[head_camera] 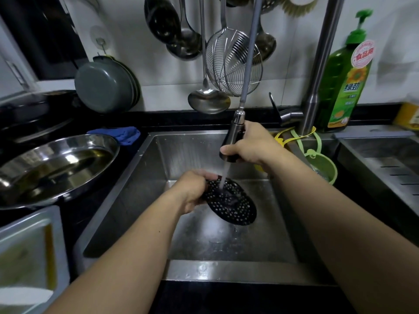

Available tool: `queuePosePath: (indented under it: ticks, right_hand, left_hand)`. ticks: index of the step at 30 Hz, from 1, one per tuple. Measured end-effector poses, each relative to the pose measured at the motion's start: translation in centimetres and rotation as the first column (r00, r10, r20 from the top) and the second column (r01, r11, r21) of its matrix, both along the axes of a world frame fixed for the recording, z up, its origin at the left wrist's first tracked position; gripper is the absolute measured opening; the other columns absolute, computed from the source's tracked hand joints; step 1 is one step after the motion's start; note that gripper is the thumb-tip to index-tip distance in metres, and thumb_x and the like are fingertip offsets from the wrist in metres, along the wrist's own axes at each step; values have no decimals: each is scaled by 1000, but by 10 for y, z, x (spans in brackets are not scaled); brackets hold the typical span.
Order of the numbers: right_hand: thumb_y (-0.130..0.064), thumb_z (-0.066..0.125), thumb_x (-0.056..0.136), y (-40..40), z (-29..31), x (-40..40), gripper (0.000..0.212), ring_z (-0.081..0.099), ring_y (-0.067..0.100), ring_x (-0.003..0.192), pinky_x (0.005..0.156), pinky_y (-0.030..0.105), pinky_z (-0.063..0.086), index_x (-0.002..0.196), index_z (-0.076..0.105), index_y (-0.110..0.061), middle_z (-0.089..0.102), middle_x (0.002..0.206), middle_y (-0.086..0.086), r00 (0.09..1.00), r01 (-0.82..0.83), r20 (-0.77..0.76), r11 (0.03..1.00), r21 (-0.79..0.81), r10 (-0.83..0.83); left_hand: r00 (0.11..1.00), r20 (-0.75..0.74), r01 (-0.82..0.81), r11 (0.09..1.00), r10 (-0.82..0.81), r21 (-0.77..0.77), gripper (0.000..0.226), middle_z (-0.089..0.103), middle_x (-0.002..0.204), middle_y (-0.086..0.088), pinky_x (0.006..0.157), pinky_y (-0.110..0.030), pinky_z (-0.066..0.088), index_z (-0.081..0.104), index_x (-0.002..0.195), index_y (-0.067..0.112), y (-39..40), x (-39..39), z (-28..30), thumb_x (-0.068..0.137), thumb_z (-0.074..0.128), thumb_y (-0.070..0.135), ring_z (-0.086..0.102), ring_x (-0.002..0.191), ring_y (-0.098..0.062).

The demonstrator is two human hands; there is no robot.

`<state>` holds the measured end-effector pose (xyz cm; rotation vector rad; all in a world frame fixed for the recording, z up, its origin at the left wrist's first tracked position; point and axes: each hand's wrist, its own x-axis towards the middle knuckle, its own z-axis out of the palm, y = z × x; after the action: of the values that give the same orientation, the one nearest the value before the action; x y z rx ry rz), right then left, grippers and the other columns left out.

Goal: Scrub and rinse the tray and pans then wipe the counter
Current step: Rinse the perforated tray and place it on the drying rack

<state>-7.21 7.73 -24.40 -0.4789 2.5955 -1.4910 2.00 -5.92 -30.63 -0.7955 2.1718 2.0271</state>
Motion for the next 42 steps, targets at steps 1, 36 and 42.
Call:
queuePosePath:
  ticks: [1, 36, 42]
  right_hand:
    - [-24, 94, 60, 4, 0, -3, 45, 72, 27, 85, 79, 50, 61, 90, 61, -22, 73, 89, 4, 1000, 15, -8, 1000, 19, -15]
    - [-19, 89, 72, 29, 12, -2, 38, 64, 21, 96, 92, 40, 52, 96, 59, -23, 67, 97, -1, 998, -29, -48, 988, 151, 36]
    - [-20, 92, 67, 5, 9, 8, 43, 66, 23, 93, 94, 47, 53, 95, 59, -22, 70, 95, 2, 993, -113, -7, 993, 31, 114]
  left_hand:
    - [1000, 23, 2, 999, 0, -53, 27, 70, 92, -12, 78, -37, 58, 69, 109, 1, -1, 0, -2, 99, 44, -6, 66, 83, -22]
    - [999, 0, 53, 997, -53, -53, 20, 70, 76, -6, 54, -26, 50, 61, 80, 12, -17, -1, -3, 98, 64, 4, 65, 65, -18]
    - [993, -20, 118, 978, -116, 170, 17, 69, 89, -9, 68, -34, 54, 62, 92, 11, -13, -4, -2, 101, 55, -1, 65, 80, -21]
